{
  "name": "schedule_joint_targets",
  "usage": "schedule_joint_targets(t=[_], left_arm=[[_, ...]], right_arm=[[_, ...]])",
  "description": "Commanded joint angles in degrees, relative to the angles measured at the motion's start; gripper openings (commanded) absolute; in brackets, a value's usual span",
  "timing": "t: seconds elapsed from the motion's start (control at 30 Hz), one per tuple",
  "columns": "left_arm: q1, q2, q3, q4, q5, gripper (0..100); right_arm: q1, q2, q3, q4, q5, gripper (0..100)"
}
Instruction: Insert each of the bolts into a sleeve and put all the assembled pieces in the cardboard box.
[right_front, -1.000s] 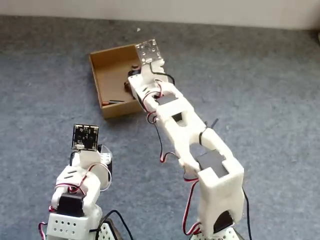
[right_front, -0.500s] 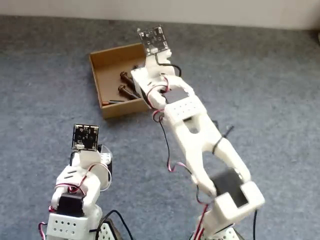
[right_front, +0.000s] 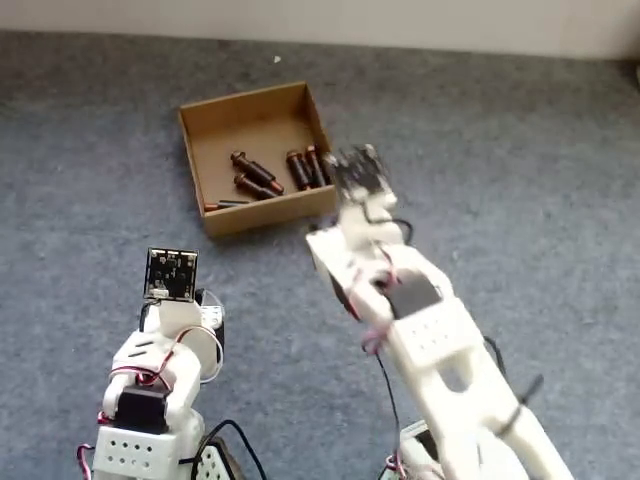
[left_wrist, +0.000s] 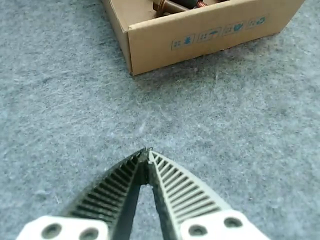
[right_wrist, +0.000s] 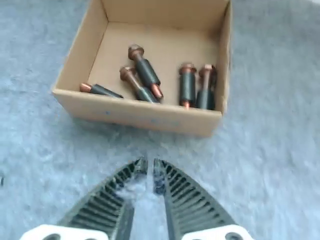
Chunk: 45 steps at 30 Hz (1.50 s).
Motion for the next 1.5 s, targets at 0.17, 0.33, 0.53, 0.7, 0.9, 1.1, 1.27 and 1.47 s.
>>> schedule_joint_targets(t=[0.17, 0.33, 0.53, 0.7, 0.9, 1.1, 1.27, 1.47], left_arm=[[-0.48, -0.13, 1.10, 0.18, -0.88, 3], [-0.48, -0.13, 1.10, 0.09, -0.88, 3], [-0.48, -0.13, 1.10, 0.00, -0.88, 3], [-0.48, -0.13, 1.10, 0.00, -0.88, 3], [-0.48, -0.22, 1.10, -0.09, -0.88, 3], [-0.40, -0.22, 1.10, 0.00, -0.88, 3], [-0.40, 0.04, 1.10, 0.44, -0.79, 3], [-0.31, -0.13, 1.10, 5.27, -0.70, 3]], right_arm=[[7.78, -18.77, 14.81, 0.13, -0.44, 1.1], [9.80, -25.45, 21.67, 0.13, -0.44, 1.1], [9.89, -35.21, 30.46, 0.13, -0.53, 1.1], [9.89, -45.41, 37.85, 0.13, -0.53, 1.1], [9.89, -58.42, 47.25, 0.13, -0.26, 1.1], [11.12, -63.78, 51.03, 8.22, -0.53, 1.1], [14.55, -63.16, 51.03, 16.75, -0.18, 1.1], [20.53, -63.16, 51.03, 29.41, -0.18, 1.1]])
